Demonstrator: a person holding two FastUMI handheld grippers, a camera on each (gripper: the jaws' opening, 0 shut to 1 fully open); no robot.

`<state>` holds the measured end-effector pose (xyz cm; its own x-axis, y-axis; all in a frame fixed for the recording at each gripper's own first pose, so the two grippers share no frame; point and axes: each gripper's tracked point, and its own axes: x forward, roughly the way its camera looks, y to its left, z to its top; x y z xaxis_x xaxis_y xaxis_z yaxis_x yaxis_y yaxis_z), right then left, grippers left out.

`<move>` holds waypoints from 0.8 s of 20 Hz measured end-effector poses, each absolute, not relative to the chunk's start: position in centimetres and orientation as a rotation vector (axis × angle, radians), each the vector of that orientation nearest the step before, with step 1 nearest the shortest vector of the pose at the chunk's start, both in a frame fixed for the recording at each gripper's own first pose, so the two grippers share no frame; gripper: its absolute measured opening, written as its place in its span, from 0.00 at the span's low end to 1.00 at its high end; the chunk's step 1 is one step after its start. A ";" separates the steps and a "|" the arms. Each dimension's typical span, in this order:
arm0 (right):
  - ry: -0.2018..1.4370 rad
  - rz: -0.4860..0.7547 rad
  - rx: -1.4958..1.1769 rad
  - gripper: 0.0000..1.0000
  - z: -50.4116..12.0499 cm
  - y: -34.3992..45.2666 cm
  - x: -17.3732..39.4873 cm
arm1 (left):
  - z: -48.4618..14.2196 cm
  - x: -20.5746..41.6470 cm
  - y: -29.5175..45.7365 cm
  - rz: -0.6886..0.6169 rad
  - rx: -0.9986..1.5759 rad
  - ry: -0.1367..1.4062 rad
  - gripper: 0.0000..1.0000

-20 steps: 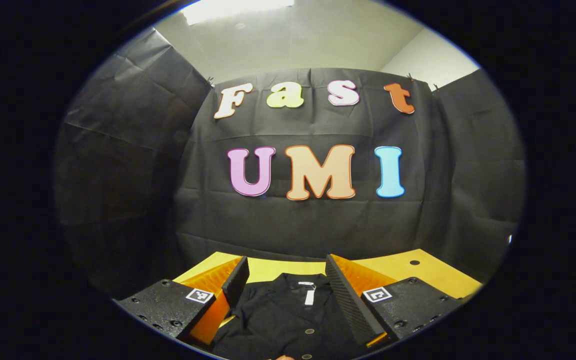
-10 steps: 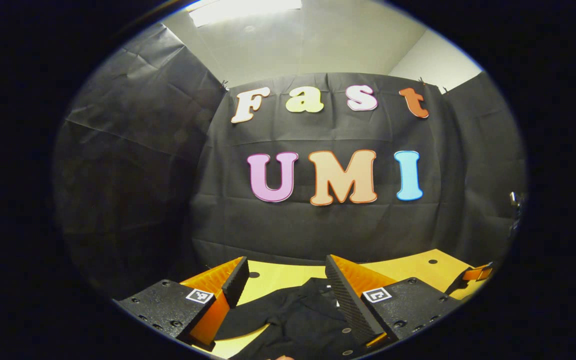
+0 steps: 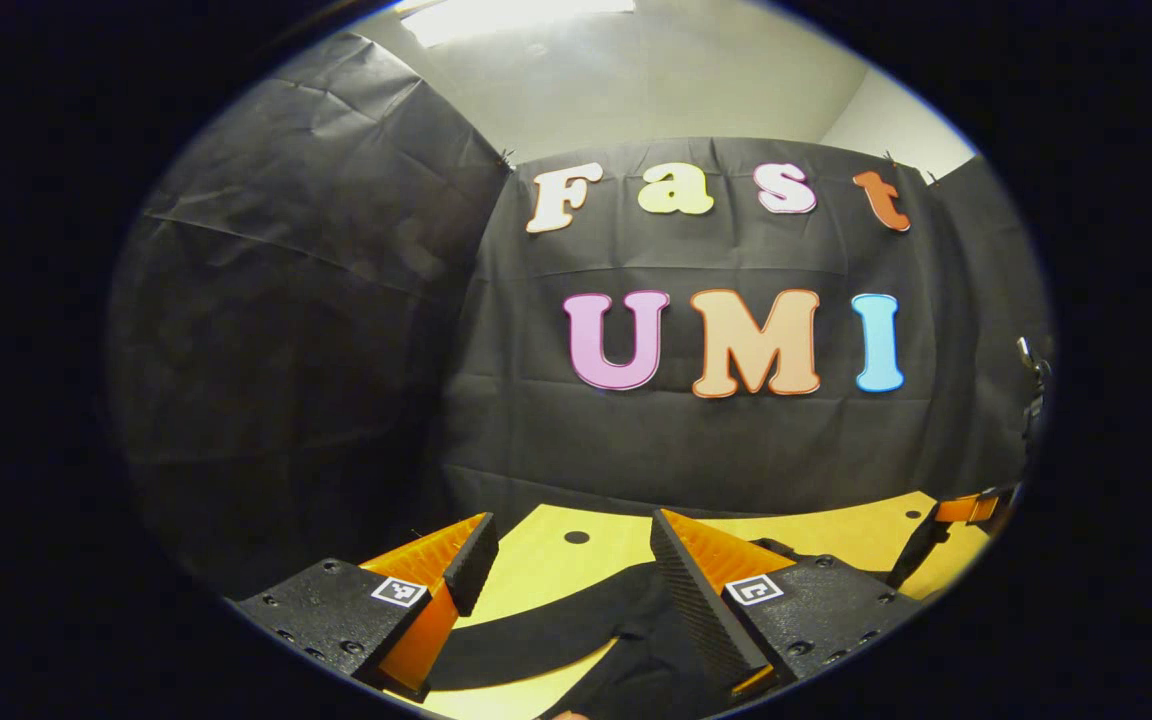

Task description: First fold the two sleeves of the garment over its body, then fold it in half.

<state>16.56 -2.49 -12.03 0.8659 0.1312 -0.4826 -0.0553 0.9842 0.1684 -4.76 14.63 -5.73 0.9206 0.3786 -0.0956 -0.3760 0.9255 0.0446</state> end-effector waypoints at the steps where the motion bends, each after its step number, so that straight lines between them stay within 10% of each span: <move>1: 0.507 0.113 0.144 0.06 -11.7 -1.3 17.1 | -5.9 -5.1 15.3 0.394 0.025 0.109 0.93; 16: 0.467 0.265 -0.003 0.06 -11.9 15.9 21.6 | -8.6 -5.3 25.2 0.397 0.029 0.169 0.93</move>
<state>21.60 15.89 -11.90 0.8596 0.2515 -0.4449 -0.2528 0.9658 0.0576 -5.28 25.19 -8.63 0.9085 0.3868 -0.1583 -0.3820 0.9221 0.0610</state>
